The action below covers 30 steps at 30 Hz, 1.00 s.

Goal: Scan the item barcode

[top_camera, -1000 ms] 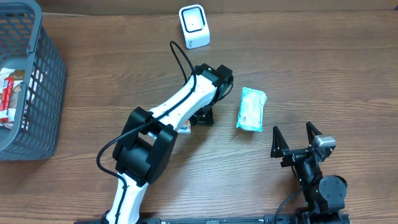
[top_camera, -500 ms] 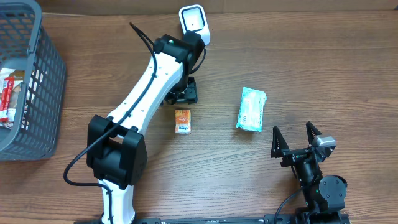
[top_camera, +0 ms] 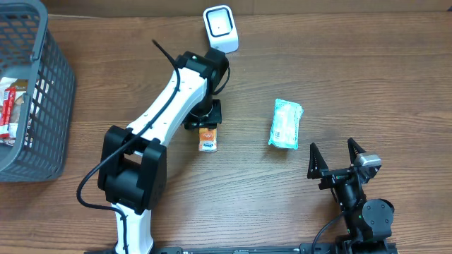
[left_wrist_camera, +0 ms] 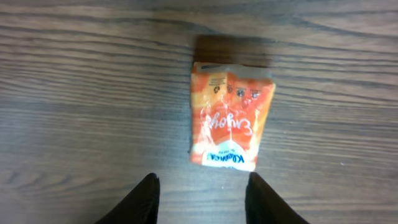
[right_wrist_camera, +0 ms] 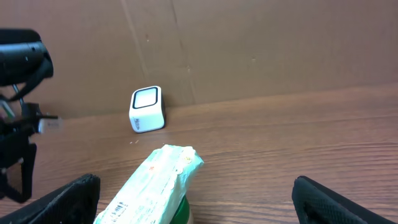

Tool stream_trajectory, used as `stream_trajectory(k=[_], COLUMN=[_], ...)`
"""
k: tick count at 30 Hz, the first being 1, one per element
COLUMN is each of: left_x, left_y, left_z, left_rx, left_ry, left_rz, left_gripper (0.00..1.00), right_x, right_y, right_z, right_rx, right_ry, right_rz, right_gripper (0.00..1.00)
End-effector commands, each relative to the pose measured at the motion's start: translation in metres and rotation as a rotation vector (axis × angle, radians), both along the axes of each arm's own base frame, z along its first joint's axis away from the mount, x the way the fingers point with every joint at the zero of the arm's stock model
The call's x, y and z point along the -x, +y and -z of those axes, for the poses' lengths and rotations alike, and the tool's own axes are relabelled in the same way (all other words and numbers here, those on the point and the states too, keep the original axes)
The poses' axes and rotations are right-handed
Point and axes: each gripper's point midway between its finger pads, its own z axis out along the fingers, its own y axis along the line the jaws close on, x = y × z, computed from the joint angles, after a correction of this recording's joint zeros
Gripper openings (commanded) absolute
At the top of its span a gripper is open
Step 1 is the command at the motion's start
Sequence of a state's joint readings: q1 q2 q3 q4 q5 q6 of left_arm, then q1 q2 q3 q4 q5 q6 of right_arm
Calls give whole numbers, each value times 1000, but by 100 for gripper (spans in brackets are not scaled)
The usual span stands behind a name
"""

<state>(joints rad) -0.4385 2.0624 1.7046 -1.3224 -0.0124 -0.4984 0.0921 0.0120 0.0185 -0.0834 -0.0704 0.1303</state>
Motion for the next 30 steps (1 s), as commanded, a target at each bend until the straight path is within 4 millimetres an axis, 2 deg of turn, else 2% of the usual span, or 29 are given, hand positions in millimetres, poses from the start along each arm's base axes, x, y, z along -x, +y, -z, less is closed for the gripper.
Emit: stream_trajectory(k=[1,5,12,20,30], left_x=[10,17,19,19,16], left_y=[-4,-4,-3,-10,-23], left_z=[10,34,56,62,63], left_rx=[45,56,64,94,108], left_ry=[26,33,18,5,-23], left_rz=[-2,-3,-2,3,33], left_gripper=[37,38,40,44,40], right_x=[0,0,0,0,0], right_y=[-2,-2,-2,-2,-2], right_z=[2,2,2,2,2], right_rx=[-4,-4,-4,-4,-4], right_ry=[-1,-1,-1,-1,-1], right_rz=[13,13,13,12,13], right_gripper=[100,100,100,100,100])
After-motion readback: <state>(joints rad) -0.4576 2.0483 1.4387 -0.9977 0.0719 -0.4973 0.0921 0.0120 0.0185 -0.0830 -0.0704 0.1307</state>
